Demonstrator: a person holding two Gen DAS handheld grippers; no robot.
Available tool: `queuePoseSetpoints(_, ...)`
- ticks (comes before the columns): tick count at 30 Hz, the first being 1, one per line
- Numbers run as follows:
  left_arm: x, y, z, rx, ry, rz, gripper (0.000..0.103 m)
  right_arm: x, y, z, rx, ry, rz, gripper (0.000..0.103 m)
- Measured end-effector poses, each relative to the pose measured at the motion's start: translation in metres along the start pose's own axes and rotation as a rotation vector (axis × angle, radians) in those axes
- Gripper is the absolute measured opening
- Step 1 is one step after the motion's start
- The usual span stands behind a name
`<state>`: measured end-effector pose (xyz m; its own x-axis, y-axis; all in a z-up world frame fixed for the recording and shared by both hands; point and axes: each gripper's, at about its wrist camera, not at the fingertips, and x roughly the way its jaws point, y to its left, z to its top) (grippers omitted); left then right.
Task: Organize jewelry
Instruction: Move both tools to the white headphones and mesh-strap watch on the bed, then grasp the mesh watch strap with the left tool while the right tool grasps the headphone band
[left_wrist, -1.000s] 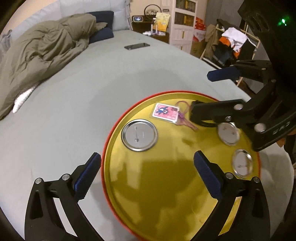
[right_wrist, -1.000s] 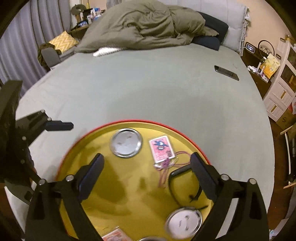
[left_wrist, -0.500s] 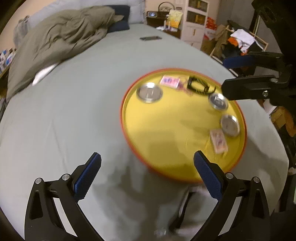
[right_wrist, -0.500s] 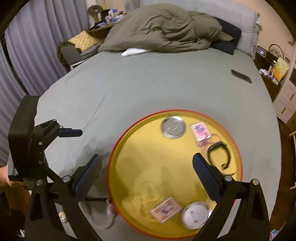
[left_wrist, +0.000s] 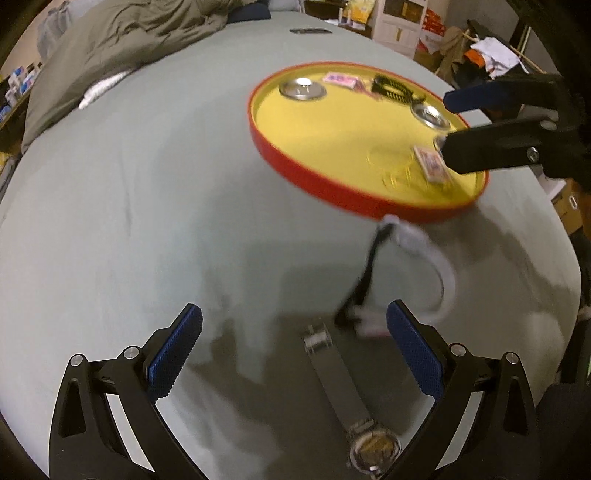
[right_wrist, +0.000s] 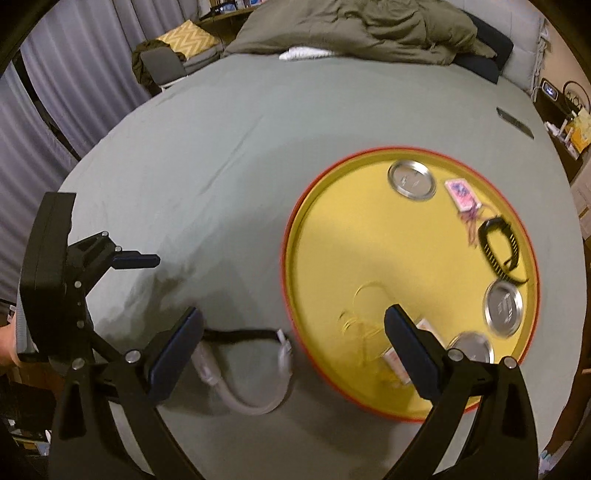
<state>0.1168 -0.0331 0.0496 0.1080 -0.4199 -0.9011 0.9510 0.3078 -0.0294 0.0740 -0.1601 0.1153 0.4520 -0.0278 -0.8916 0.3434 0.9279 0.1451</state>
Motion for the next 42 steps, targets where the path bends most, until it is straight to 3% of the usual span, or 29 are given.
queuePoseSetpoints(13,0.018,-0.014,-0.043,0.011,0.051,-0.017,0.098,0.021,0.019,-0.046,0.065,0.068,-0.034,0.094)
queuePoseSetpoints(27,0.023,-0.018,-0.060,0.018,-0.034,0.027,0.098,0.053,0.013,-0.069,0.160,0.125,-0.047,0.094)
queuePoseSetpoints(37,0.026,-0.021,-0.058,0.005,-0.019,0.059,0.098,0.048,0.010,-0.073,0.239,0.081,-0.041,0.094)
queuePoseSetpoints(40,0.024,-0.022,-0.060,-0.002,-0.029,0.059,0.098,0.053,0.006,-0.077,0.253,0.104,-0.051,0.094)
queuePoseSetpoints(42,0.024,-0.023,-0.061,0.005,-0.041,0.066,0.098,0.057,0.005,-0.079,0.260,0.115,-0.042,0.089)
